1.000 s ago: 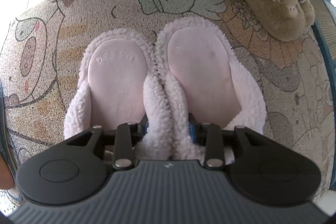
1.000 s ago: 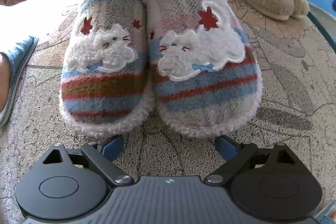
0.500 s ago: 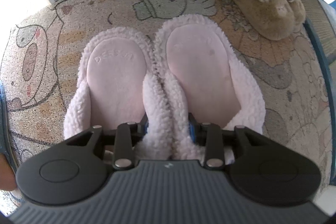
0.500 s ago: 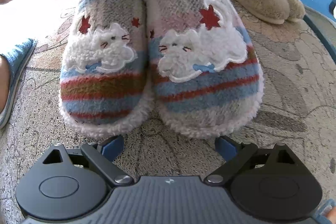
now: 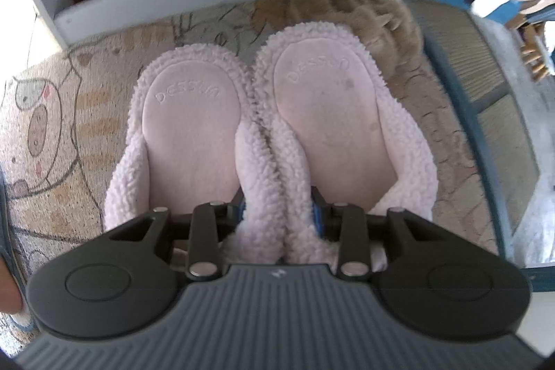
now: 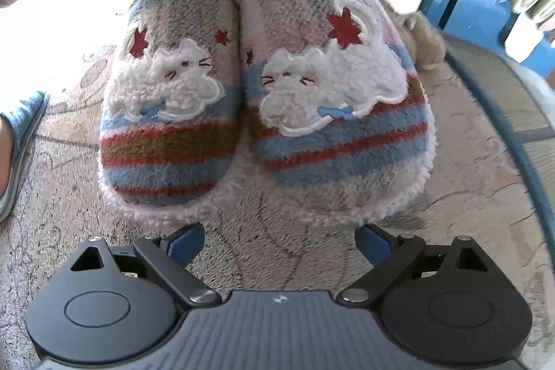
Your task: Organize scattered shoes
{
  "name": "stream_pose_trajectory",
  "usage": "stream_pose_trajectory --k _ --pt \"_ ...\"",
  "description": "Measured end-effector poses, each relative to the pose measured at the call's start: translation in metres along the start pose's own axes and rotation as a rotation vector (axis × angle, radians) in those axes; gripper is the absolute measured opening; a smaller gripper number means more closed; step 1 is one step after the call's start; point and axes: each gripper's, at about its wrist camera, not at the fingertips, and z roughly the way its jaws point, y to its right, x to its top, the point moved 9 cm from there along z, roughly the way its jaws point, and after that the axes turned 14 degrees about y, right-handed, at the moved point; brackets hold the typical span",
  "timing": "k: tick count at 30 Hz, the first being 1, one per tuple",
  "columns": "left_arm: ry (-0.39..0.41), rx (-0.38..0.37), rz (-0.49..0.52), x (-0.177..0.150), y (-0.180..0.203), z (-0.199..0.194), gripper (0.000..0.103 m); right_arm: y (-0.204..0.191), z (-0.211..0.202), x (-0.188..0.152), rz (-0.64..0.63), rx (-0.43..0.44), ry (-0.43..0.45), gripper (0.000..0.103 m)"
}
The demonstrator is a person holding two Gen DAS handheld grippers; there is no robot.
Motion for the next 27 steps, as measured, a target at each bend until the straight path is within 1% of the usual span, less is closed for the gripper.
stream_pose_trajectory --k 9,14,19,27 --pt "0.076 -0.078 0.006 0.037 0.020 -0.059 0.032 0.011 -0.042 0.047 -0.023 -0.069 0.090 0.095" --pt "0.101 -0.084 0.017 0.045 0.025 -0.078 0.032 0.011 -0.056 0.058 -0.029 -0.080 0.111 0.095" --pt "0.124 -0.082 0.023 0.052 0.025 -0.087 0.032 0.015 -0.068 0.068 -0.033 -0.080 0.124 0.095" --pt "0.173 -0.116 0.011 0.074 0.031 -0.117 0.032 0.024 -0.093 0.104 -0.059 -0.115 0.196 0.095"
